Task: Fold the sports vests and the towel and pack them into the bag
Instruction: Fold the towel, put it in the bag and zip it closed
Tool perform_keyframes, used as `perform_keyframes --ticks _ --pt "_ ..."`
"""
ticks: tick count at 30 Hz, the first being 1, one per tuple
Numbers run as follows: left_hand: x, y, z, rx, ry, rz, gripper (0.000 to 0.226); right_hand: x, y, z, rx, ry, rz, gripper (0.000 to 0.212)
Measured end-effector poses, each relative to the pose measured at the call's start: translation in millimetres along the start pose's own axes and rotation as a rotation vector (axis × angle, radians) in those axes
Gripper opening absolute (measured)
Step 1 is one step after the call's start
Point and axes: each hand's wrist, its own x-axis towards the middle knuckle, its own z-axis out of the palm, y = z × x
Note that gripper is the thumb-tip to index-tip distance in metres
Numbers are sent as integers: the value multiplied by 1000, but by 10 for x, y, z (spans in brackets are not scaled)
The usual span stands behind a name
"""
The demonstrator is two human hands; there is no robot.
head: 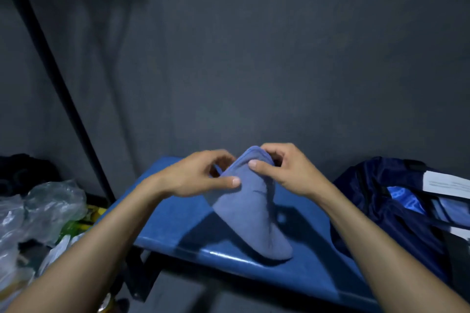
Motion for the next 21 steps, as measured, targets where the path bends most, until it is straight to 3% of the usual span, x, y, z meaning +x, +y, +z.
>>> perform_keyframes --ticks 3,8,11,15,19,21 --pt "-212 194 -206 -40 -61 -24 23 -115 -252 -207 49 56 -33 11" --pt "-433 710 -648 -242 24 97 18 -294 -655 -504 148 80 -70 30" --pt "-289 711 -762 -57 64 57 12 -276 -669 -589 117 52 4 18" --pt "191 407 -636 302 285 -32 11 33 -300 -457 28 145 181 19" --pt "491 237 -588 428 547 83 12 321 -107 -471 53 352 124 17" --pt "491 204 -586 463 639 170 11 366 -67 -488 47 371 46 14"
